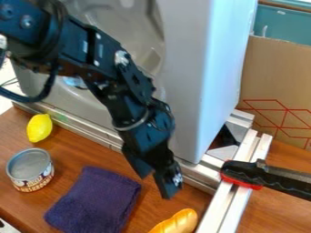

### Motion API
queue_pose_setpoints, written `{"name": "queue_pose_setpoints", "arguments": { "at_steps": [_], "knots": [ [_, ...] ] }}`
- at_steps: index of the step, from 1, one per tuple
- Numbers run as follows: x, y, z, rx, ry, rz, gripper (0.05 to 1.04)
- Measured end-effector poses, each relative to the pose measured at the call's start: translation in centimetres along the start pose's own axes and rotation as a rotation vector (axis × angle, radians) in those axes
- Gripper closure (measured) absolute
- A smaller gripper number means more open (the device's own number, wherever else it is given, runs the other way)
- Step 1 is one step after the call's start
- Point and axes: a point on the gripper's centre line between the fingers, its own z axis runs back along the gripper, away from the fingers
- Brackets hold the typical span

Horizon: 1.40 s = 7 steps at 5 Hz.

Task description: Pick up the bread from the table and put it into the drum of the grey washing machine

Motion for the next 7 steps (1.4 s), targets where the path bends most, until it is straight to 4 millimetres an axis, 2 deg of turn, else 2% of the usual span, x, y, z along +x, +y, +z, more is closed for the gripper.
{"name": "queue_pose_setpoints", "arguments": {
  "at_steps": [2,4,7],
  "knots": [
    [-1.2,-1.5,-2.7,-0.063,0.084,-0.071,0.081],
    [-2.9,-2.1,-4.4,-0.074,0.222,-0.07,0.081],
    [-2.8,-1.2,-4.4,0.028,0.416,-0.055,0.081]
  ]
}}
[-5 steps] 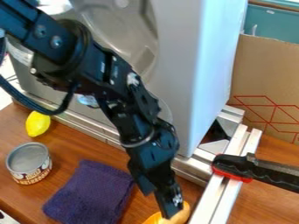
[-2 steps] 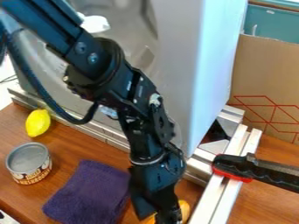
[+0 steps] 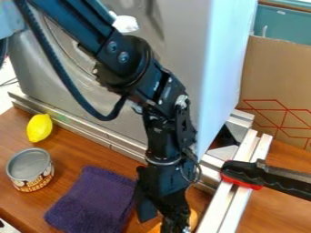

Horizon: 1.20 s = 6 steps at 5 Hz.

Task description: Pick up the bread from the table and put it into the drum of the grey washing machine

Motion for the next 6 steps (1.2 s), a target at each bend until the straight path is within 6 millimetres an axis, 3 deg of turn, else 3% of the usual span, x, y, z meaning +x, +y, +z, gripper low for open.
{"name": "queue_pose_setpoints", "arguments": {
  "at_steps": [2,4,5,6],
  "knots": [
    [0.3,1.2,-1.3,0.051,0.051,0.049,0.081],
    [1.2,0.5,-2.3,0.136,-0.013,-0.021,0.081],
    [1.5,0.4,-3.2,0.133,-0.117,-0.043,0.133],
    [1.5,0.6,-3.2,0.153,-0.168,-0.043,0.369]
  ]
}}
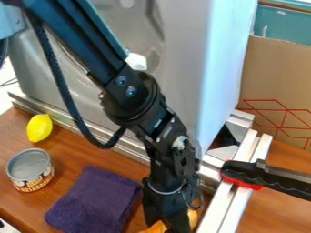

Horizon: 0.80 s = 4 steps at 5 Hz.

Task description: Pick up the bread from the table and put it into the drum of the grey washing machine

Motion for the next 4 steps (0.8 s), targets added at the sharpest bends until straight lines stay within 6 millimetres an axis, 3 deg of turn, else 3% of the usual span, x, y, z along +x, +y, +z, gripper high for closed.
{"name": "queue_pose_setpoints", "arguments": {
  "at_steps": [1,2,3,4],
  "knots": [
    [-0.5,-0.6,0.5,0.064,0.012,-0.011,0.387],
    [0.5,0.0,4.0,0.16,-0.04,-0.032,0.387],
    [1.8,1.5,6.6,0.264,-0.13,-0.082,0.387],
    [0.5,3.9,8.4,0.275,-0.111,0.042,0.387]
  ]
}}
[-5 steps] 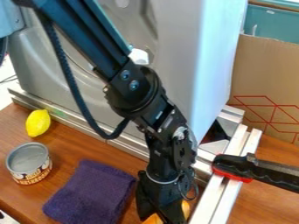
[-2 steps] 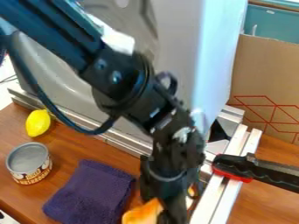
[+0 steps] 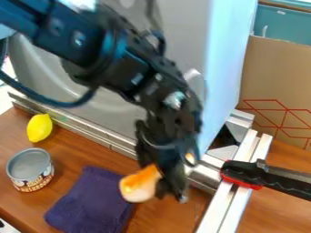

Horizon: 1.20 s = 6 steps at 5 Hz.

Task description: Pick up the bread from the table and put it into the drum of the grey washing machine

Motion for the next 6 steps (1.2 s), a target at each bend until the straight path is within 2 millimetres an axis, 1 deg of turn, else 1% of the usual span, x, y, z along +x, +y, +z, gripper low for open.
{"name": "queue_pose_setpoints", "arguments": {
  "at_steps": [1,2,3,4,5,6],
  "knots": [
    [-2.1,1.8,1.7,-0.01,0.012,0.133,0.387],
    [-3.9,1.2,3.4,-0.052,0.016,0.22,0.387],
    [-5.2,0.8,4.5,-0.072,0.005,0.276,0.387],
    [-6.6,3.5,5.2,0.033,0.001,0.357,0.387],
    [-8.6,7.3,5.5,0.117,-0.051,0.458,0.387],
    [-9.9,10.1,5.4,0.2,-0.098,0.538,0.387]
  ]
}}
